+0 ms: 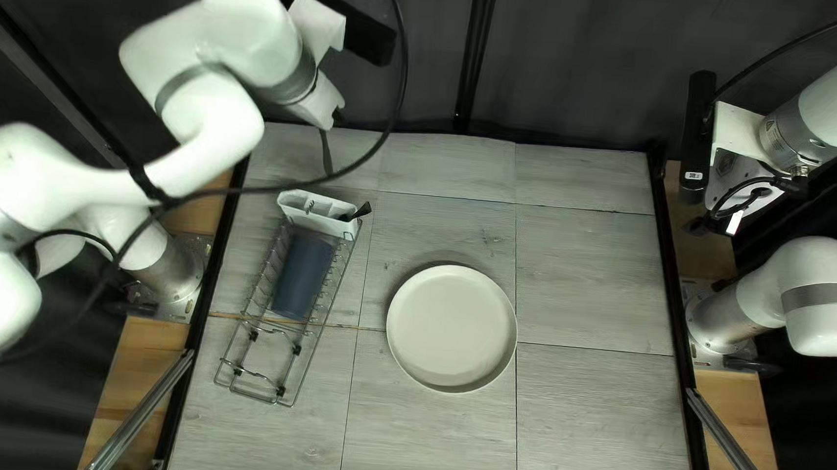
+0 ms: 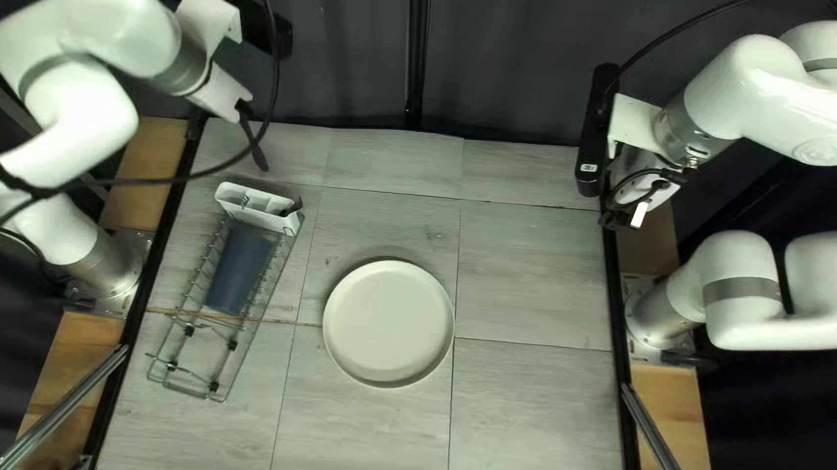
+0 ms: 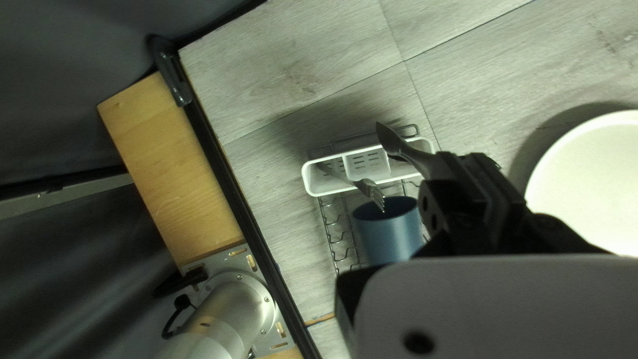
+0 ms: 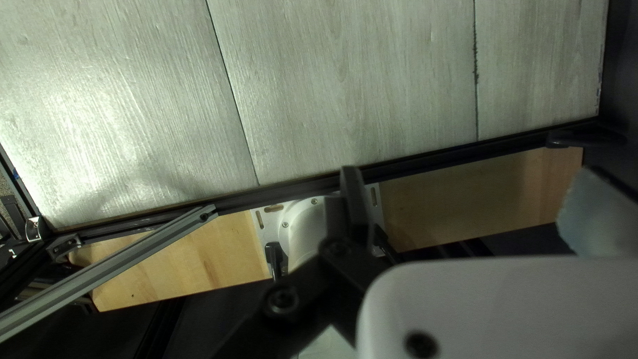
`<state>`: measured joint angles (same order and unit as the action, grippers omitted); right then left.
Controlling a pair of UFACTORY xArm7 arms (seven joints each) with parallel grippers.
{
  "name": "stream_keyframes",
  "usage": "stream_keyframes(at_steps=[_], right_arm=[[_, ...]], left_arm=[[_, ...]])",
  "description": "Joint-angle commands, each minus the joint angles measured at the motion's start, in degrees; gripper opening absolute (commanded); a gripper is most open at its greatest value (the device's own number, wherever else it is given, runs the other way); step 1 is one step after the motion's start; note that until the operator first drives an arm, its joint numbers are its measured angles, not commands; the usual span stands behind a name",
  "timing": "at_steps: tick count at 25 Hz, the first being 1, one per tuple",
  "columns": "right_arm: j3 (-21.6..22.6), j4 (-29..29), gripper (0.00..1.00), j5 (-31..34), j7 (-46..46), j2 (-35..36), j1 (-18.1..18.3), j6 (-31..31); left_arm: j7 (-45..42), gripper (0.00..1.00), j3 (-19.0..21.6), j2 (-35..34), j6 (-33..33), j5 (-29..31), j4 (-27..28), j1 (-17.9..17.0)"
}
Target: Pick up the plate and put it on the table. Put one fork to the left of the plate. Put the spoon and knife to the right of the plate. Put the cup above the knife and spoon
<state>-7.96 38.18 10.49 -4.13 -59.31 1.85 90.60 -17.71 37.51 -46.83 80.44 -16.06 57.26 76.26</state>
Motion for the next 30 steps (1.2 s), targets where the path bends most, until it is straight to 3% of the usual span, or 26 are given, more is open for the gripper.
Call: stream_keyframes(at_steps=[1, 8, 15, 19, 24, 30], right_arm=[[0.00, 0.00, 1.00, 0.00, 0.00, 0.00, 0.00, 0.00], [0.00, 0.00, 1.00, 0.00, 0.00, 0.00, 0.00, 0.00], [0.00, 0.00, 1.00, 0.00, 0.00, 0.00, 0.00, 0.00], [0.00, 0.00, 1.00, 0.00, 0.00, 0.00, 0.00, 0.00], [0.00, 0.00, 1.00, 0.00, 0.00, 0.00, 0.00, 0.00], [0.00, 0.00, 1.00, 0.00, 0.00, 0.00, 0.00, 0.00]], left_arm=[[3.93, 0.00, -2.92, 2.79, 1.60, -1.80, 1.31, -1.69], [7.14, 0.00, -4.88, 7.78, 3.58, -4.50, 6.78, -3.03], [8.02, 0.00, -3.52, 12.18, 0.11, -7.33, 9.17, -3.41], [10.46, 0.00, -6.20, 12.01, -0.24, -8.78, 9.27, -3.97], [13.99, 0.00, -10.28, 10.30, -2.19, -12.09, 5.67, -5.00], [13.87, 0.00, -10.79, 9.84, -2.99, -15.34, 4.75, -6.17]])
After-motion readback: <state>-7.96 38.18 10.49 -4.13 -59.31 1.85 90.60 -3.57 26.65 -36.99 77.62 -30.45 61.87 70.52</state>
